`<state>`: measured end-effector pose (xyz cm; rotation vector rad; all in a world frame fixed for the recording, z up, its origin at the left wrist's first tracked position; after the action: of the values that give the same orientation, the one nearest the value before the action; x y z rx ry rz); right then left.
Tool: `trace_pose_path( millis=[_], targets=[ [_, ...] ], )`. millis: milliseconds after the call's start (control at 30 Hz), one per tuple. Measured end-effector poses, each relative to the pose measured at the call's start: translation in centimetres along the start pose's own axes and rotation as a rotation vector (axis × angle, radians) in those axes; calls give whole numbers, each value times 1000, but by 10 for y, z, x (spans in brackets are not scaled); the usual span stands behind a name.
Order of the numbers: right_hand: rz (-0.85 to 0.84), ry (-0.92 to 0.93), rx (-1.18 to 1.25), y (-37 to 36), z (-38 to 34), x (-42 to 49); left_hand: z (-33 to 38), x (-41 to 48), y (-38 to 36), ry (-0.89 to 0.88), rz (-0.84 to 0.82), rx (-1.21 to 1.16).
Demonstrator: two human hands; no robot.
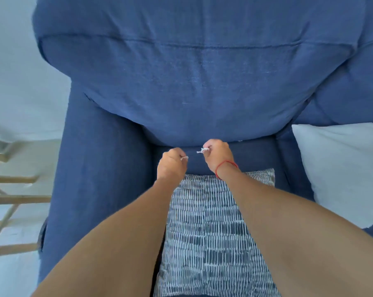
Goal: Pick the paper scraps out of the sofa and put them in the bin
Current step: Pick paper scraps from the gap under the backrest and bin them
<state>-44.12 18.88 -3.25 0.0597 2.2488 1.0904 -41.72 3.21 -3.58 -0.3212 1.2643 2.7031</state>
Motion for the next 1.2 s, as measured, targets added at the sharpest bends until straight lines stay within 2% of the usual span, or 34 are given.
trace_pose_path(
  millis=[100, 200, 367, 500, 633, 767, 900, 1067, 1200],
  targets=[
    [-19, 98, -4, -25, -45, -28, -28, -18, 49, -30, 111, -30],
    [-28, 213, -12, -55, -99, -58, -65, -37, 107, -10, 294, -45],
    [-125, 364, -8, -122, -184, -119, -155, -89, 195, 178, 498, -61],
    [-253, 442, -19, -186, -234, -174, -236, -159, 231, 382, 601, -115],
    [-350, 488, -102, -250, -262, -222, -293, -221, 246, 564, 638, -142],
    [-448, 507, -235, -307, -276, -260, -329, -256, 257, 632, 665, -147],
    [-580, 529, -518, -357, -263, -288, -355, -276, 250, 713, 570, -191],
    [-564, 530, -564, -364, -252, -285, -358, -275, 238, 708, 453, -204],
    [-437, 524, -474, -327, -263, -261, -330, -249, 242, 646, 442, -177]
  ],
)
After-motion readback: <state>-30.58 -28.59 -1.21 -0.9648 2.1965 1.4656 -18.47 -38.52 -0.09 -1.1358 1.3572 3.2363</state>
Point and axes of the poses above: each hand's wrist, its own x-axis towards the middle knuckle, its own y-axis out of the back of the hand, z = x × y, the point moved 7 cm from there along x, towards the middle knuckle, and after that the axes turned 15 degrees about -y, right-handed, at the moved point
